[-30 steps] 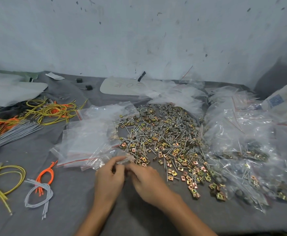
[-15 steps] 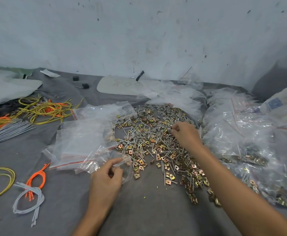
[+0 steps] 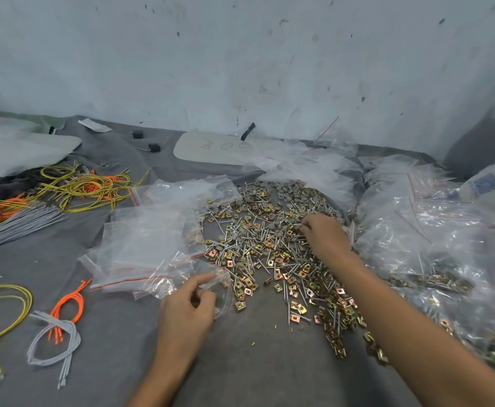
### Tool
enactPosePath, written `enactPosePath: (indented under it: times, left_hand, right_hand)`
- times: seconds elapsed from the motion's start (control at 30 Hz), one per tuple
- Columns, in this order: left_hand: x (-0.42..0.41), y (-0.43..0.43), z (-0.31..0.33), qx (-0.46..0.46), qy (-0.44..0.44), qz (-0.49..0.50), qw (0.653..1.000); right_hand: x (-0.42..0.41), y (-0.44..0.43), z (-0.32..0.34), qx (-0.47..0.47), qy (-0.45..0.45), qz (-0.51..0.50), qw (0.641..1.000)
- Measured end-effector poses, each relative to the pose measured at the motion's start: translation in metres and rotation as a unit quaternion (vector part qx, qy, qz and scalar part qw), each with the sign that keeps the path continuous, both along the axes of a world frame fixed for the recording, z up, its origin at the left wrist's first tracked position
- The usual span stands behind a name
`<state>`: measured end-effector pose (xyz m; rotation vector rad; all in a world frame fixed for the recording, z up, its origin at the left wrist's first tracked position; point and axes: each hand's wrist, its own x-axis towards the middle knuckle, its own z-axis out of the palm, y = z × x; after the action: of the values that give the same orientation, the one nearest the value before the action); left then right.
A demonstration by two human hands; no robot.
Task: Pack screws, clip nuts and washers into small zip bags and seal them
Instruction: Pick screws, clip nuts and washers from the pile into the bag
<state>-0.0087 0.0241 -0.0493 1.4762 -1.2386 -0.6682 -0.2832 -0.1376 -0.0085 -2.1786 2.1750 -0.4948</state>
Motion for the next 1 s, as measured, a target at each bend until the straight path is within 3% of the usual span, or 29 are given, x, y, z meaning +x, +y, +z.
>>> enactPosePath:
  times: [0.17,0.37,0.47,0.73,1.0]
  left_hand:
    - [0.0,0.0,-0.001,-0.007,-0.001,0.002,1.0]
    - [0.002,0.0,-0.002,-0.008,-0.006,0.007,1.0]
    - [0.002,0.0,-0.001,-0.007,-0.012,0.005,1.0]
    - [0.001,0.001,0.003,-0.013,0.002,0.003,1.0]
    - [0.003,0.002,0.002,0.005,0.029,-0.004,1.0]
  right_hand:
    - [0.008,0.035,0.023,-0.027,-0.142,0.024,0.989]
    - [0.061,0.128,0.016,0.036,-0.351,0.126,0.927]
    - [0.09,0.158,-0.003,0.045,-0.37,0.142,0.917]
    - [0.142,0.165,-0.023,-0.03,-0.254,0.15,0.955]
    - [0.138,0.172,-0.044,-0.035,-0.376,0.095,0.921]
